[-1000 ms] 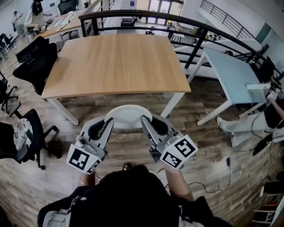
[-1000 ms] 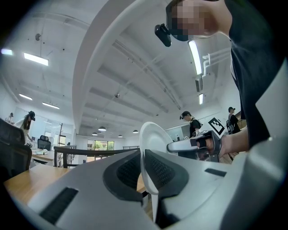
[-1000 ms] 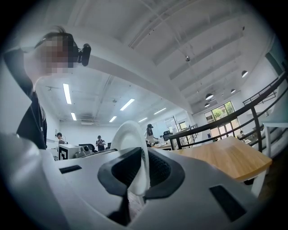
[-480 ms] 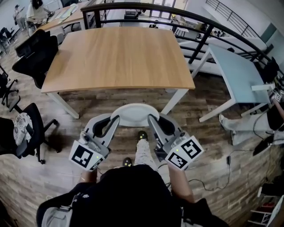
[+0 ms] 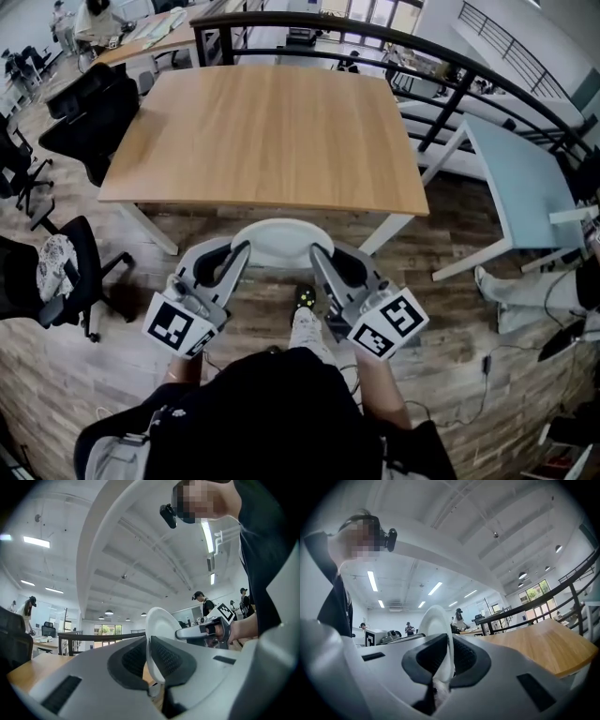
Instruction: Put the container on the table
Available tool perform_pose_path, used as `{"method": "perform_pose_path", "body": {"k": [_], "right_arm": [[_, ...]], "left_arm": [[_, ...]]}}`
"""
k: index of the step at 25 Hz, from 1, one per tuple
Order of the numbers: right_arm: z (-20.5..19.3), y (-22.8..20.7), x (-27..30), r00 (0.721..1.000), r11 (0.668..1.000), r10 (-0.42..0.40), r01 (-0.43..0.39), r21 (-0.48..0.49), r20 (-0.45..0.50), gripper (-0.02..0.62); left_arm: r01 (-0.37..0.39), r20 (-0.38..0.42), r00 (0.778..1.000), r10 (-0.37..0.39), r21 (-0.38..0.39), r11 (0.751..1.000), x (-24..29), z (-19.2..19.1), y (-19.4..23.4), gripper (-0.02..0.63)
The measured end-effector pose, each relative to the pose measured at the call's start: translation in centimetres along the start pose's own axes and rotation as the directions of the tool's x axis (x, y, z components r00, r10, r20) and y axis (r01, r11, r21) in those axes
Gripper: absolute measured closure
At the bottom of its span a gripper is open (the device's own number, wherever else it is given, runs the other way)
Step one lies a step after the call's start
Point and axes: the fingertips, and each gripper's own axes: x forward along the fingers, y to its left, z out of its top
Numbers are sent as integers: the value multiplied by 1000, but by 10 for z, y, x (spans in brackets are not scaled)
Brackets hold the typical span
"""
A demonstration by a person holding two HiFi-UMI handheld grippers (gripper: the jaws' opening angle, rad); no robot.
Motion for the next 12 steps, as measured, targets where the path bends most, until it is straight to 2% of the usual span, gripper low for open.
{"method": "perform_pose_path", "body": {"k": [12], "right_arm": [[9,-59,47,998,998,59,-60,-22,-27,568]], "left_arm": [[-39,-23,999,40,46,998,52,-7,49,575]]}}
